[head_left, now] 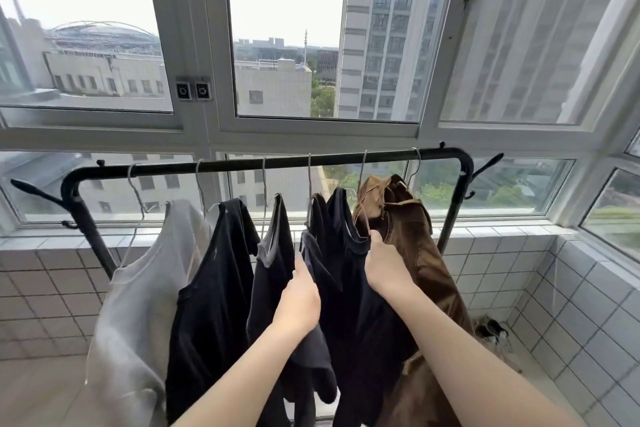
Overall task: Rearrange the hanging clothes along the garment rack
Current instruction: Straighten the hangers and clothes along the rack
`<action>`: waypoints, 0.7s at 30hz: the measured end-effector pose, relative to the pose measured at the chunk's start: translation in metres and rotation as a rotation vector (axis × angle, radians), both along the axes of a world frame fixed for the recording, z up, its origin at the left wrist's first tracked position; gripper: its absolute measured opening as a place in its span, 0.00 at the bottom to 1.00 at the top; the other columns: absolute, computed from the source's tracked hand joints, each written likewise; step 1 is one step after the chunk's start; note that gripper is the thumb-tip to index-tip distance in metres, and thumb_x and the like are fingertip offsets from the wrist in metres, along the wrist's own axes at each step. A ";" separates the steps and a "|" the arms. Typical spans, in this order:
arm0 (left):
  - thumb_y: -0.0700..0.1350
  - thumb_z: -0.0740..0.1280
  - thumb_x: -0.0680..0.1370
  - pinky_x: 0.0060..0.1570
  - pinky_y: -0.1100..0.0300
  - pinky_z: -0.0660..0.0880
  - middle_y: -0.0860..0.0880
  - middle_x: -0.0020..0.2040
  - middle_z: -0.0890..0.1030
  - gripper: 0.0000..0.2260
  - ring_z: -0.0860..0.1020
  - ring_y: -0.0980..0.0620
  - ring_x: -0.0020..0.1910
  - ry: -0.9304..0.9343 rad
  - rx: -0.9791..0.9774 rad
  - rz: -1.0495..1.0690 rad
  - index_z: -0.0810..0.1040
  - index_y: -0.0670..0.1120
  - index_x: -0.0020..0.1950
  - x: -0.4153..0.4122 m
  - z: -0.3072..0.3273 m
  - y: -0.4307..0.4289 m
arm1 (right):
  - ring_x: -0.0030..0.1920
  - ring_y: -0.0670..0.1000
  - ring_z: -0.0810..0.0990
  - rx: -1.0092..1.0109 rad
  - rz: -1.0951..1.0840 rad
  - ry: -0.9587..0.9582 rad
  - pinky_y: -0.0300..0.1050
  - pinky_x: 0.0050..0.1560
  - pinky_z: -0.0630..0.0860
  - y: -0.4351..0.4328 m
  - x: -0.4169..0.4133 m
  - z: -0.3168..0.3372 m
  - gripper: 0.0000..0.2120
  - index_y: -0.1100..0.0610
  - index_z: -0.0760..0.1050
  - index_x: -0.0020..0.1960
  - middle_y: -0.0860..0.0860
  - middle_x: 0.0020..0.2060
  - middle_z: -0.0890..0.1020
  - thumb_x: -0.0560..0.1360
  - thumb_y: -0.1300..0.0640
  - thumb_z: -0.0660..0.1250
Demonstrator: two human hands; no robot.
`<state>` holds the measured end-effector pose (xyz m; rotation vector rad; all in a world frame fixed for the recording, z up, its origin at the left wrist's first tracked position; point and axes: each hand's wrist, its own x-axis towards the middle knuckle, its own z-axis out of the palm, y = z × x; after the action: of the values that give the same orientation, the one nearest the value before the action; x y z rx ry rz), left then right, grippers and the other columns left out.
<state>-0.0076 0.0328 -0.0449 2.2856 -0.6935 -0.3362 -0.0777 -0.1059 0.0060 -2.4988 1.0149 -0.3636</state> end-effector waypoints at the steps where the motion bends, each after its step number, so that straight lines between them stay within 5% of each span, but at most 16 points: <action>1: 0.32 0.53 0.77 0.27 0.67 0.64 0.35 0.62 0.75 0.34 0.75 0.56 0.34 0.023 -0.022 0.010 0.37 0.44 0.77 0.000 0.001 -0.001 | 0.56 0.62 0.77 -0.003 -0.005 -0.002 0.53 0.54 0.73 -0.002 0.000 0.000 0.24 0.58 0.55 0.74 0.63 0.58 0.76 0.78 0.65 0.51; 6: 0.35 0.51 0.78 0.38 0.61 0.71 0.36 0.70 0.68 0.31 0.79 0.46 0.45 0.006 -0.041 0.002 0.41 0.46 0.77 -0.005 0.005 -0.006 | 0.56 0.63 0.77 -0.004 0.000 -0.024 0.53 0.54 0.73 -0.007 0.001 -0.001 0.24 0.57 0.57 0.74 0.63 0.56 0.77 0.78 0.65 0.52; 9: 0.45 0.53 0.81 0.46 0.58 0.71 0.45 0.75 0.63 0.26 0.78 0.46 0.54 -0.126 0.015 -0.003 0.49 0.45 0.77 -0.012 0.017 -0.005 | 0.56 0.63 0.77 -0.007 0.010 -0.041 0.53 0.54 0.73 -0.006 0.001 0.001 0.23 0.58 0.58 0.73 0.62 0.56 0.78 0.78 0.64 0.53; 12: 0.49 0.54 0.82 0.64 0.56 0.69 0.51 0.73 0.66 0.21 0.66 0.52 0.71 -0.478 -0.013 0.073 0.61 0.47 0.75 -0.004 0.022 0.003 | 0.61 0.59 0.75 -0.051 0.072 -0.216 0.50 0.59 0.72 -0.003 0.004 0.004 0.22 0.59 0.60 0.72 0.59 0.63 0.75 0.78 0.62 0.58; 14: 0.43 0.57 0.80 0.73 0.53 0.56 0.50 0.77 0.60 0.22 0.54 0.51 0.76 -0.618 -0.009 0.111 0.61 0.48 0.75 0.012 0.017 0.012 | 0.68 0.55 0.70 -0.089 0.144 -0.338 0.44 0.67 0.66 0.003 0.010 0.008 0.23 0.60 0.62 0.72 0.56 0.67 0.71 0.78 0.63 0.60; 18: 0.39 0.61 0.76 0.72 0.47 0.57 0.46 0.79 0.44 0.31 0.46 0.45 0.77 -0.573 0.004 0.190 0.54 0.53 0.76 0.035 0.010 0.035 | 0.69 0.53 0.68 -0.152 0.253 -0.405 0.42 0.71 0.62 0.032 0.031 0.009 0.21 0.60 0.66 0.70 0.55 0.66 0.72 0.78 0.59 0.62; 21: 0.40 0.60 0.77 0.50 0.55 0.77 0.45 0.78 0.43 0.33 0.68 0.45 0.67 -0.363 0.083 0.171 0.49 0.61 0.76 0.045 0.004 0.050 | 0.69 0.54 0.69 -0.066 0.275 -0.310 0.46 0.67 0.67 0.054 0.043 0.002 0.25 0.58 0.61 0.73 0.54 0.68 0.70 0.78 0.54 0.61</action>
<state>0.0375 0.0826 -0.0413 2.4931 -0.6639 0.1382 -0.0349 -0.0518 0.0075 -2.4929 0.5390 -0.6795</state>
